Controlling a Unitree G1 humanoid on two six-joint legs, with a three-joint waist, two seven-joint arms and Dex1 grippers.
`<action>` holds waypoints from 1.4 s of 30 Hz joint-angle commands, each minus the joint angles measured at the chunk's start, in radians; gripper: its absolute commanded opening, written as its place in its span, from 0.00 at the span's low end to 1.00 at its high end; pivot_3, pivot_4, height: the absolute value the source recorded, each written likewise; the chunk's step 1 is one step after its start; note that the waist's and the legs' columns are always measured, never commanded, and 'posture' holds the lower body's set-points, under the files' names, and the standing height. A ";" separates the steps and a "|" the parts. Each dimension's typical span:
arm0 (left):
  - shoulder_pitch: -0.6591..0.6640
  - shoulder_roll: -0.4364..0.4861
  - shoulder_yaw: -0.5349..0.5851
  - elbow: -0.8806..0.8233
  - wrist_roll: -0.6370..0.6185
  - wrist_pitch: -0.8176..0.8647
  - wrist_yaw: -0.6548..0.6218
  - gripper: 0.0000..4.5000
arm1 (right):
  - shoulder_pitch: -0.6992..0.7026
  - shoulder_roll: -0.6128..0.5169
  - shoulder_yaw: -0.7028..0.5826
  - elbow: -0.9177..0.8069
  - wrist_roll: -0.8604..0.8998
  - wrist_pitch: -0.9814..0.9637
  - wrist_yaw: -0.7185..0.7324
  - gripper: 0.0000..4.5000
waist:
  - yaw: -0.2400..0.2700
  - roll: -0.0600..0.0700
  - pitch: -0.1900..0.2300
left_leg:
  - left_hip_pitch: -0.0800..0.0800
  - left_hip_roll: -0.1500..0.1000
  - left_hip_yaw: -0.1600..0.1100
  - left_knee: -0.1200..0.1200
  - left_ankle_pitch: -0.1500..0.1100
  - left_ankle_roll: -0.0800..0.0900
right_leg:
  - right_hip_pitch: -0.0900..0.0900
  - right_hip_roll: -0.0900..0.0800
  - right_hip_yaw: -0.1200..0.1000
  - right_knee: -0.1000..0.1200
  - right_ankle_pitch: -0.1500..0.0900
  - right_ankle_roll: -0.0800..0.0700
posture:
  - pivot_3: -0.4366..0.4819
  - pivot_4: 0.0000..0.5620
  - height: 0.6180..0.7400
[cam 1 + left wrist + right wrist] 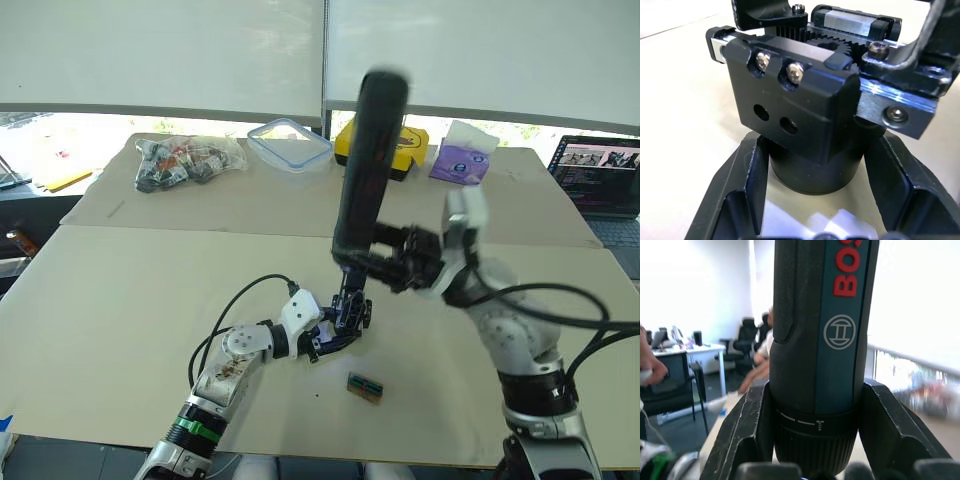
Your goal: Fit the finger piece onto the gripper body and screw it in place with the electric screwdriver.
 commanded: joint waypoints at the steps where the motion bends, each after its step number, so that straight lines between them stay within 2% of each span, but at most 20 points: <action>1: 0.016 0.011 -0.015 0.008 0.025 0.004 0.010 0.51 | -0.023 -0.022 -0.053 -0.071 0.085 0.027 0.001 0.43 | 0.000 0.000 0.000 | 0.000 0.000 0.000 0.000 0.000 0.000 | 0.000 0.000 0.000 0.000 0.000 0.000 | 0.48 0.27 1.00; 5: 0.021 0.015 -0.012 -0.004 0.008 0.022 0.005 0.51 | 0.004 -0.057 -0.072 -0.103 0.096 0.035 0.005 0.43 | 0.000 0.000 0.000 | 0.000 0.000 0.000 0.000 0.000 0.000 | 0.000 0.000 0.000 0.000 0.000 0.000 | 0.48 0.27 1.00; 7: 0.023 0.015 -0.006 -0.012 -0.001 0.028 0.008 0.74 | 0.017 -0.069 -0.086 -0.115 0.102 0.037 -0.004 0.43 | 0.000 0.000 0.000 | 0.000 0.000 0.000 0.001 0.000 0.000 | 0.000 0.000 0.000 0.000 0.000 0.000 | 0.48 0.27 1.00; 10: 0.028 0.022 -0.002 -0.016 0.002 0.016 0.010 1.00 | 0.022 -0.078 -0.098 -0.129 0.113 0.037 -0.020 0.43 | -0.003 0.000 0.000 | 0.000 0.000 0.000 0.001 0.000 0.000 | 0.000 0.000 0.000 0.000 0.000 0.000 | 0.48 0.27 1.00; 15: 0.058 0.071 0.024 -0.060 -0.022 0.013 -0.017 1.00 | 0.027 -0.116 -0.141 -0.144 0.137 0.045 -0.035 0.43 | -0.006 0.000 0.000 | 0.000 0.000 0.000 0.000 0.000 0.000 | 0.000 0.000 0.000 -0.001 0.000 0.000 | 0.48 0.27 1.00; 20: 0.117 0.170 0.110 -0.146 -0.099 0.049 -0.067 1.00 | 0.119 -0.208 -0.240 -0.163 0.162 0.053 -0.034 0.43 | -0.006 0.000 0.000 | 0.000 0.000 0.000 -0.002 0.000 0.000 | -0.001 0.000 0.000 -0.001 -0.001 -0.001 | 0.48 0.27 1.00; 22: 0.152 0.215 0.174 -0.190 -0.175 0.089 -0.102 1.00 | 0.185 -0.249 -0.298 -0.169 0.154 0.048 -0.031 0.43 | -0.005 -0.001 0.001 | 0.000 0.000 0.000 -0.003 0.000 0.000 | -0.001 0.000 0.000 -0.001 -0.001 -0.002 | 0.48 0.27 1.00; 25: 0.220 0.301 0.258 -0.244 -0.278 0.045 -0.229 1.00 | 0.331 -0.301 -0.406 -0.165 0.135 0.043 -0.021 0.43 | -0.002 -0.001 0.002 | -0.001 0.000 0.000 -0.004 0.000 0.000 | -0.003 -0.001 0.000 -0.001 -0.001 -0.002 | 0.48 0.27 1.00; 30: 0.290 0.414 0.372 -0.192 -0.311 -0.133 -0.402 1.00 | 0.587 -0.306 -0.520 -0.159 0.017 -0.084 0.097 0.43 | 0.006 -0.001 0.003 | -0.001 0.000 0.001 -0.005 0.000 0.000 | -0.004 -0.001 0.000 -0.001 -0.006 -0.009 | 0.48 0.27 1.00; 32: 0.305 0.449 0.404 -0.140 -0.304 -0.212 -0.463 1.00 | 0.671 -0.301 -0.526 -0.163 -0.037 -0.155 0.169 0.43 | 0.004 -0.001 0.003 | -0.001 0.000 0.001 -0.005 0.000 0.000 | -0.004 -0.001 0.000 -0.001 -0.007 -0.010 | 0.48 0.27 1.00; 35: 0.320 0.477 0.440 -0.090 -0.322 -0.238 -0.506 1.00 | 0.729 -0.270 -0.505 -0.167 -0.079 -0.232 0.202 0.43 | -0.006 0.000 0.004 | 0.000 0.000 0.002 -0.005 0.000 0.000 | -0.004 -0.002 0.001 -0.001 -0.007 -0.010 | 0.48 0.27 1.00; 37: 0.324 0.489 0.442 -0.093 -0.328 -0.233 -0.524 1.00 | 0.730 -0.259 -0.485 -0.179 -0.084 -0.249 0.206 0.43 | -0.012 0.000 0.005 | 0.000 0.000 0.002 -0.004 0.000 0.000 | -0.004 -0.002 0.001 -0.001 -0.006 -0.011 | 0.48 0.27 1.00; 42: 0.329 0.488 0.359 -0.203 -0.333 -0.184 -0.550 1.00 | 0.662 -0.221 -0.338 -0.278 -0.049 -0.223 0.159 0.43 | -0.022 -0.001 0.005 | 0.000 0.001 0.002 -0.003 0.000 -0.001 | -0.004 -0.002 0.001 0.000 -0.005 -0.012 | 0.48 0.27 1.00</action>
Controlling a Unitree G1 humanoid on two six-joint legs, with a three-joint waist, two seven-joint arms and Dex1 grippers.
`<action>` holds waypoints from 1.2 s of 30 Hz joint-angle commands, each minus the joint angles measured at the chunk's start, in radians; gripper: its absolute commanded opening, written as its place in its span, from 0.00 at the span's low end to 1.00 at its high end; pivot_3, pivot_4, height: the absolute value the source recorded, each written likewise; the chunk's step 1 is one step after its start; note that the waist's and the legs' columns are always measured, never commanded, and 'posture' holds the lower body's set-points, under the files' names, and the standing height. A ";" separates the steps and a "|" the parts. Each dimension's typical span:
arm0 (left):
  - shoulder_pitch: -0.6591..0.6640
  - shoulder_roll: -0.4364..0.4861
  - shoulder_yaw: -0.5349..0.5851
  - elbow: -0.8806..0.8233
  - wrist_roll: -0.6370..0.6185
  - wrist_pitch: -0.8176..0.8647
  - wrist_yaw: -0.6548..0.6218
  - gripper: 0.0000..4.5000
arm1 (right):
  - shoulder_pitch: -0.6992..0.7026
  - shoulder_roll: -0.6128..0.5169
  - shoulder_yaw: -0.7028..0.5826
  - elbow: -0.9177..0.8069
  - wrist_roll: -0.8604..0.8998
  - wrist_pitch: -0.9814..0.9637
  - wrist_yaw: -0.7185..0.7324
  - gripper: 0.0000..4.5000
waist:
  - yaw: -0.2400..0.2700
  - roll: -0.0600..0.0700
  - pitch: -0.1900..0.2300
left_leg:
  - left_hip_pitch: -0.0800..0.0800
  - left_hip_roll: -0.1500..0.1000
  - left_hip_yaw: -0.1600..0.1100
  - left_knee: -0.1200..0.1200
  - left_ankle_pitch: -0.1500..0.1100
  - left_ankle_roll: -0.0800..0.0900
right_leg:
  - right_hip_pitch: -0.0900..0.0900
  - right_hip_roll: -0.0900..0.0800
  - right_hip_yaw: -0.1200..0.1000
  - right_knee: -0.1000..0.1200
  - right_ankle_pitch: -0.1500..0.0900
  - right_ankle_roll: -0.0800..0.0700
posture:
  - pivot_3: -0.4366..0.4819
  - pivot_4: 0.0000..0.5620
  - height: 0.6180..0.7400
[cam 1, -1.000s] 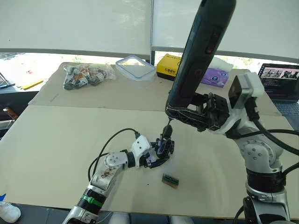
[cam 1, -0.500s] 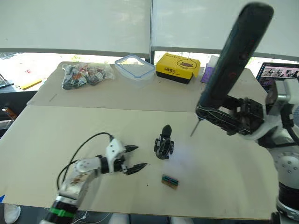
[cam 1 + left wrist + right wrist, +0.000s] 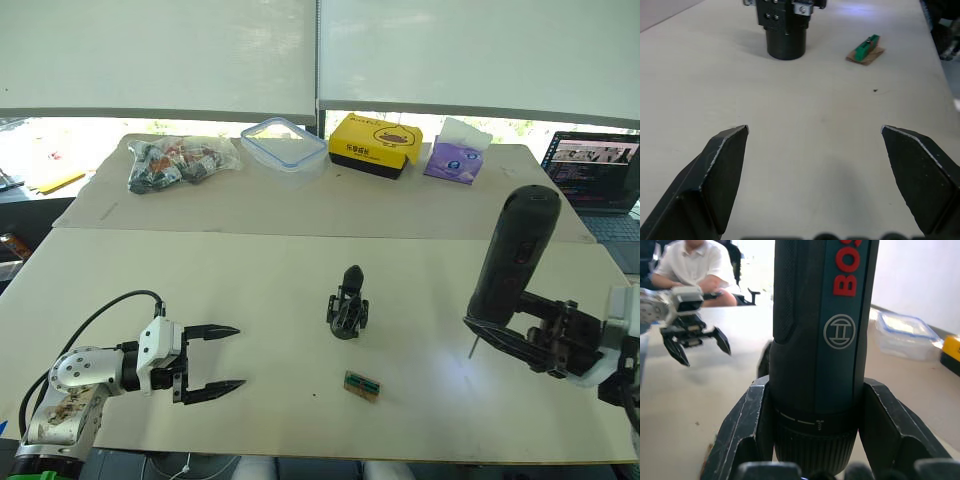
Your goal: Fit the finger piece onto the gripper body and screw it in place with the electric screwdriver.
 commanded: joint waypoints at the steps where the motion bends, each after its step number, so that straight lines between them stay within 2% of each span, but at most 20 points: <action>1: -0.007 -0.003 -0.069 -0.093 0.000 0.014 -0.019 1.00 | -0.058 0.027 0.092 -0.109 0.043 -0.015 -0.027 0.43 | 0.000 0.000 0.000 | 0.000 0.000 0.000 0.000 0.000 0.000 | 0.000 0.000 0.000 0.000 0.000 0.000 | 0.48 0.27 1.00; 4: -0.056 -0.007 -0.217 -0.104 0.088 -0.029 -0.085 1.00 | -0.113 0.074 0.229 -0.163 0.038 -0.007 -0.056 0.43 | 0.001 0.000 0.000 | -0.001 0.000 0.000 -0.001 0.000 0.000 | 0.000 0.000 0.000 0.000 0.000 0.000 | 0.48 0.27 1.00; 8: -0.183 -0.108 -0.269 -0.073 0.097 0.041 0.023 1.00 | -0.153 0.115 0.340 -0.160 -0.002 -0.026 -0.061 0.43 | 0.019 -0.002 0.002 | -0.002 0.000 0.000 -0.001 0.000 0.000 | -0.001 0.001 0.000 0.000 -0.001 0.001 | 0.48 0.27 1.00; 13: -0.189 -0.169 -0.347 -0.074 0.146 0.038 0.064 1.00 | -0.171 0.145 0.419 -0.127 -0.046 -0.064 -0.037 0.43 | 0.019 -0.003 0.002 | -0.004 0.000 -0.001 0.002 0.000 0.000 | 0.000 0.001 0.000 0.000 0.002 0.006 | 0.48 0.27 1.00; 21: -0.167 -0.214 -0.443 -0.079 0.225 0.053 0.144 1.00 | -0.152 0.155 0.470 -0.082 -0.077 -0.116 0.023 0.43 | 0.022 -0.004 0.002 | -0.003 0.000 -0.001 0.005 0.000 0.000 | 0.001 0.001 0.000 0.001 0.000 0.003 | 0.48 0.27 1.00; 29: -0.185 -0.273 -0.469 -0.032 0.268 0.055 0.228 1.00 | -0.171 0.163 0.461 0.001 -0.099 -0.152 0.044 0.43 | 0.022 -0.004 0.002 | -0.001 0.000 -0.001 0.005 0.000 0.000 | 0.003 0.001 0.000 0.001 0.001 0.004 | 0.48 0.27 1.00; 36: -0.210 -0.300 -0.502 0.009 0.297 0.058 0.238 1.00 | -0.189 0.168 0.465 0.026 -0.109 -0.163 0.042 0.43 | 0.025 -0.003 0.002 | 0.000 0.000 -0.001 0.006 0.000 0.000 | 0.005 0.001 0.000 0.001 0.001 0.004 | 0.48 0.27 1.00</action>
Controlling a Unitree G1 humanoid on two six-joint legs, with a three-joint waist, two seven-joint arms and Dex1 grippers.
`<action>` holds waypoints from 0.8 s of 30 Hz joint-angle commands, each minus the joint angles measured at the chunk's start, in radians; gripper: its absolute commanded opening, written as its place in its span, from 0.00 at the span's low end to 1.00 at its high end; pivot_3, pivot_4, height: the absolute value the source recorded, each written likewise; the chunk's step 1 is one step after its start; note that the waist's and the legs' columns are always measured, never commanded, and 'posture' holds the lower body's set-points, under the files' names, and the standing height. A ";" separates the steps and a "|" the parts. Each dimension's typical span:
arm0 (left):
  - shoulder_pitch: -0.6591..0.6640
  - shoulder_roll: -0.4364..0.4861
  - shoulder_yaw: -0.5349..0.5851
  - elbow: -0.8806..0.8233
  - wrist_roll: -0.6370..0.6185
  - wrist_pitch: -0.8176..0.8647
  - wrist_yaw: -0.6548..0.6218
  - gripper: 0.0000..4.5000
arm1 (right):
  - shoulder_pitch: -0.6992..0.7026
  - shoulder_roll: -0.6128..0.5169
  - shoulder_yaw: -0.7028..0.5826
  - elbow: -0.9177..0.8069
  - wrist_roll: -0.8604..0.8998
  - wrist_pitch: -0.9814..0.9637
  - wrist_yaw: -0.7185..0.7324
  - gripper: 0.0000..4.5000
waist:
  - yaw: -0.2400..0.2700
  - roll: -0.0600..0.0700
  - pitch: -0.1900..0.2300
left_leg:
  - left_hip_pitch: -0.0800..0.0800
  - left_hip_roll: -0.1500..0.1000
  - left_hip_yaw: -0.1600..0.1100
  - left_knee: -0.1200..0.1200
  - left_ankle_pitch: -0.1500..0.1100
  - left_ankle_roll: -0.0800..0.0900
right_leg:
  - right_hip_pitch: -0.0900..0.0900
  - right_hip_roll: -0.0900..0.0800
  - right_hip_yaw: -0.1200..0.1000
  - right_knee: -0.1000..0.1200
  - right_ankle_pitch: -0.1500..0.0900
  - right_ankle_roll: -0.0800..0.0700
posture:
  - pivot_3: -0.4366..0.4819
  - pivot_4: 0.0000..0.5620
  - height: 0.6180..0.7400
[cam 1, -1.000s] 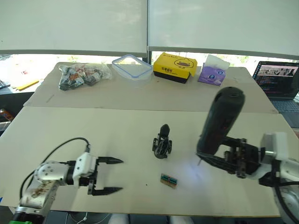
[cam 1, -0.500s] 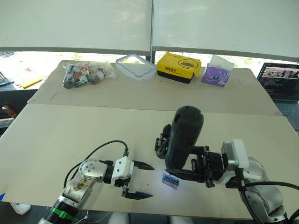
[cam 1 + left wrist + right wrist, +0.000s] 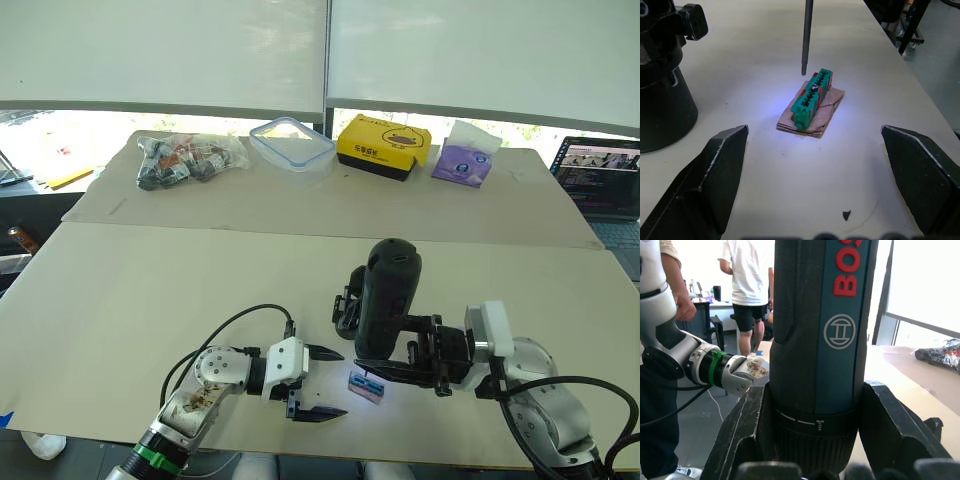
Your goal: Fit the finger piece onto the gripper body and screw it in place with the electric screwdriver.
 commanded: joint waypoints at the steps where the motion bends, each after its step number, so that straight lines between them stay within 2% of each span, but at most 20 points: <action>1: -0.017 -0.020 -0.037 0.038 0.025 0.002 0.008 1.00 | -0.017 0.011 -0.011 -0.025 0.012 -0.044 -0.001 0.43 | 0.002 0.000 0.000 | 0.000 0.000 0.000 0.000 0.000 0.000 | 0.000 0.000 0.000 0.000 0.000 0.000 | 0.48 0.27 1.00; 12: -0.043 -0.028 -0.078 0.085 0.064 -0.024 -0.004 1.00 | 0.004 0.009 -0.014 -0.039 0.007 -0.034 -0.009 0.43 | 0.006 0.001 -0.001 | 0.001 -0.001 0.000 0.001 0.000 0.000 | 0.001 0.000 0.000 0.000 0.000 0.000 | 0.48 0.27 1.00; 24: -0.020 -0.020 -0.090 0.057 0.066 -0.007 -0.001 1.00 | 0.021 -0.010 -0.019 -0.051 0.017 -0.027 -0.005 0.43 | 0.005 0.002 -0.001 | 0.001 -0.001 0.000 0.001 0.000 0.000 | 0.002 0.000 0.000 0.000 0.000 0.000 | 0.48 0.27 1.00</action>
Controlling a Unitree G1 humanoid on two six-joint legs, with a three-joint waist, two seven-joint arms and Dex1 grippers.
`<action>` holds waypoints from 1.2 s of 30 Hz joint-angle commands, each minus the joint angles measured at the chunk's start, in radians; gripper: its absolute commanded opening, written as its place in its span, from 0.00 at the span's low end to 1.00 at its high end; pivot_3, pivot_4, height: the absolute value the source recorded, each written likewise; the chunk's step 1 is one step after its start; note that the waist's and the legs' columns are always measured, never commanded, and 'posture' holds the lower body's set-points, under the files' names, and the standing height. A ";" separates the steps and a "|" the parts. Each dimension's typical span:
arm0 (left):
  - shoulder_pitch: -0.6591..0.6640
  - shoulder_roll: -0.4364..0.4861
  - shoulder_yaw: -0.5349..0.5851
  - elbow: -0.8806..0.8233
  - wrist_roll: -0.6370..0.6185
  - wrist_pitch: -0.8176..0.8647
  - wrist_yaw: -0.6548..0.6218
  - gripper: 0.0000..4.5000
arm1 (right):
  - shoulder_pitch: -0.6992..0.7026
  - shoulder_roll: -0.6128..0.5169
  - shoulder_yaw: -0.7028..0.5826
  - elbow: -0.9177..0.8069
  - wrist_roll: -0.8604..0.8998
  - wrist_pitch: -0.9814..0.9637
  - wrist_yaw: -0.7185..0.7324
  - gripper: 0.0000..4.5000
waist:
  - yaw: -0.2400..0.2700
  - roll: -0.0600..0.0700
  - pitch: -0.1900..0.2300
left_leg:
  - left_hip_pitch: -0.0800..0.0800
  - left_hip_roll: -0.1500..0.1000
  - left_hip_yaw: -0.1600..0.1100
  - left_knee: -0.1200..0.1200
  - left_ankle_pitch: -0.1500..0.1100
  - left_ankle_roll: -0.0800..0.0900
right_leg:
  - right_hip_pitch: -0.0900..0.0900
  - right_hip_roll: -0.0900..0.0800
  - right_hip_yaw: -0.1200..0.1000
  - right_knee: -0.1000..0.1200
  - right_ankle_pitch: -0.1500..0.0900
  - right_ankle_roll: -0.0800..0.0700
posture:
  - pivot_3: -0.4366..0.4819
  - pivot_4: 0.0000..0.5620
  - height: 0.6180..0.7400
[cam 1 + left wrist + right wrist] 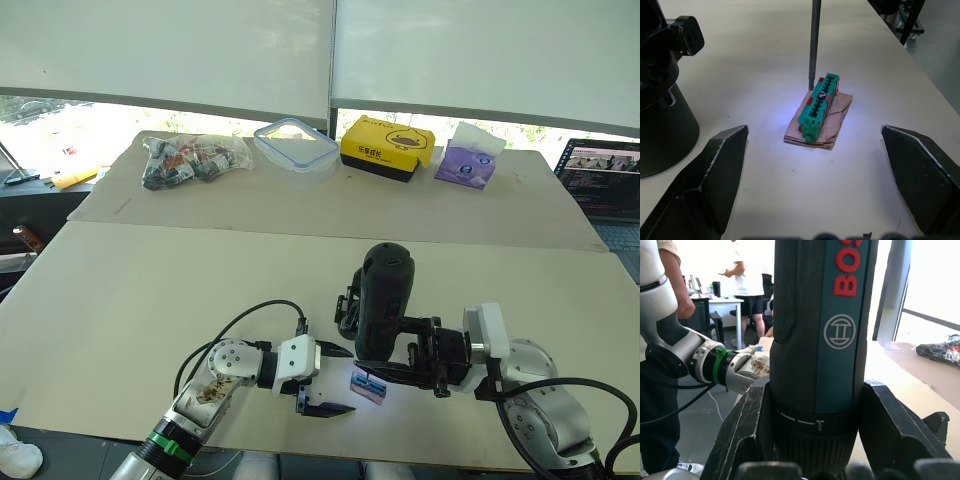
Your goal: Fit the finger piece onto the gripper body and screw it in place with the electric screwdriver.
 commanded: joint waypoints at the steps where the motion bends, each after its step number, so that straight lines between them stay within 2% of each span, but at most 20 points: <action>1: 0.031 0.004 -0.040 0.013 0.022 0.017 -0.001 1.00 | -0.004 -0.005 -0.019 -0.047 0.034 -0.027 0.006 0.43 | 0.000 0.000 0.000 | 0.000 0.000 0.000 0.000 0.000 0.000 | 0.000 0.000 0.000 0.000 0.000 0.000 | 0.48 0.27 1.00; 36: 0.031 0.004 -0.042 0.002 0.018 0.048 0.003 1.00 | 0.000 0.004 -0.001 -0.049 0.023 -0.027 -0.006 0.43 | -0.003 0.000 0.000 | 0.000 0.000 0.000 0.000 0.000 0.000 | 0.000 0.000 0.000 0.000 0.001 0.001 | 0.48 0.27 1.00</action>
